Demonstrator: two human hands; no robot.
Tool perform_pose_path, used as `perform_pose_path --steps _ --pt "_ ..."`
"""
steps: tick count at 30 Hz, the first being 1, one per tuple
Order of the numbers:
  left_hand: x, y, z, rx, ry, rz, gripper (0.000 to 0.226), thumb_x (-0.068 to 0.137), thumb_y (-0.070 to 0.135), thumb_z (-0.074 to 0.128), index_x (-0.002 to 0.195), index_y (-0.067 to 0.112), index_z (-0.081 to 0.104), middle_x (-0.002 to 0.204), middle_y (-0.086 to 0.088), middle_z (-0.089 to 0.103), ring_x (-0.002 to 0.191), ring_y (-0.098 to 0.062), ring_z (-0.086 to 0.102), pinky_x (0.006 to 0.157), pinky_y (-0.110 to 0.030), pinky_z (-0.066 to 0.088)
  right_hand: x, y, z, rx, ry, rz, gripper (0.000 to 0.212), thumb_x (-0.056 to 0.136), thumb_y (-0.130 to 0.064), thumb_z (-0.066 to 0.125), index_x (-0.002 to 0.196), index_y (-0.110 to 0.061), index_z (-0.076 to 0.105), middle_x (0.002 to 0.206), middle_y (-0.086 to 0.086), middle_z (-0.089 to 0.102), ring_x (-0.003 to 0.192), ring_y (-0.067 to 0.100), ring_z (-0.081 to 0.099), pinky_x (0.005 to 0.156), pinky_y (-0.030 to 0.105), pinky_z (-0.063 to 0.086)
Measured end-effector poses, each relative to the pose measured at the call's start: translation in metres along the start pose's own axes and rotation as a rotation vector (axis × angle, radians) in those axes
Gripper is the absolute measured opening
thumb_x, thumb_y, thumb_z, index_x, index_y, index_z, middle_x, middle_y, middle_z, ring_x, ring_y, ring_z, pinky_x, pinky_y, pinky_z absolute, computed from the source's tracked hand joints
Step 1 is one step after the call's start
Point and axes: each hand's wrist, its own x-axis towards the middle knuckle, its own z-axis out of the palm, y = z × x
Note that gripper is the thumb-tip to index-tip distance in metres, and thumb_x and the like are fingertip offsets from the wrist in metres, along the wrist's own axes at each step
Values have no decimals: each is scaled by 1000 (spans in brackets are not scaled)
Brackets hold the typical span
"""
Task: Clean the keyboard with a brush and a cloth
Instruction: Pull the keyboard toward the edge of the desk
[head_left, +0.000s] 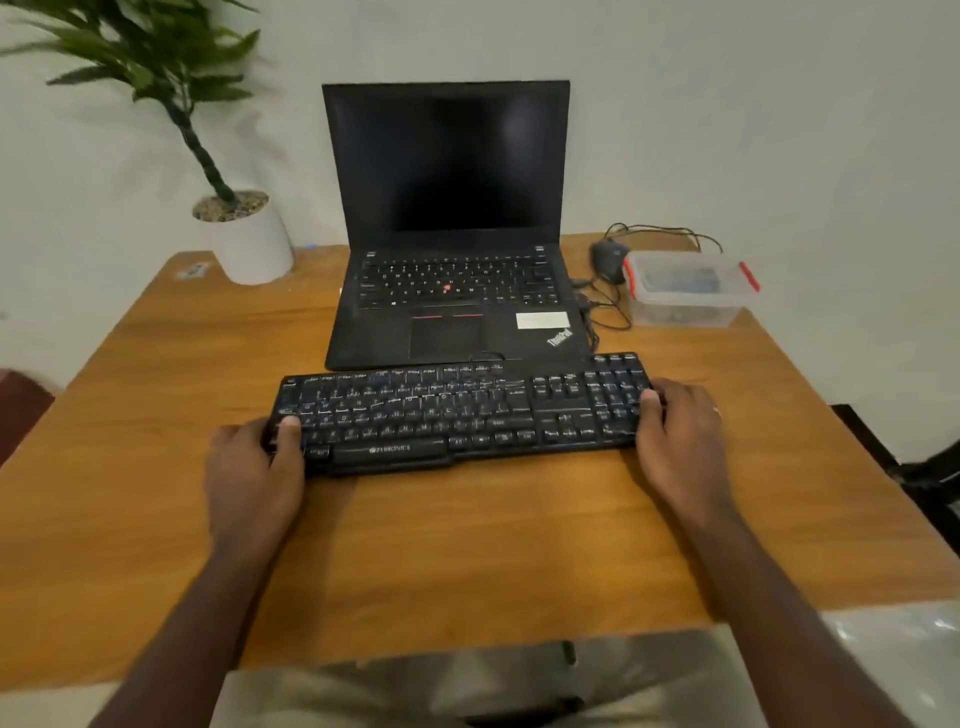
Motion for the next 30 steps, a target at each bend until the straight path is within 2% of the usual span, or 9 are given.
perform_pose_path --steps 5,11,22,30 --pt "0 -1 -2 14 -46 0 40 102 34 50 112 -2 66 113 -27 53 104 -44 54 94 -48 44 0 -1 1 -54 16 5 40 107 -28 38 128 -5 62 122 17 61 114 30 53 101 41 41" --pt "-1 1 -4 10 -33 37 41 103 31 49 109 -6 66 110 -29 53 101 -44 53 91 -46 42 -5 -5 -2 -77 30 -4 40 108 -27 36 124 -3 64 117 17 62 110 28 54 98 41 43" --pt "-2 3 -1 33 2 12 45 105 35 42 109 -2 67 107 -25 55 98 -40 53 87 -44 43 -1 -2 -2 -69 19 -5 38 107 -27 38 123 -4 64 117 18 62 110 31 54 98 43 43" --pt "0 6 0 79 -23 2 46 105 37 43 122 0 63 115 -25 54 108 -41 52 92 -46 41 2 0 -1 -58 7 6 39 107 -30 39 130 -7 61 122 15 58 114 29 53 101 45 45"
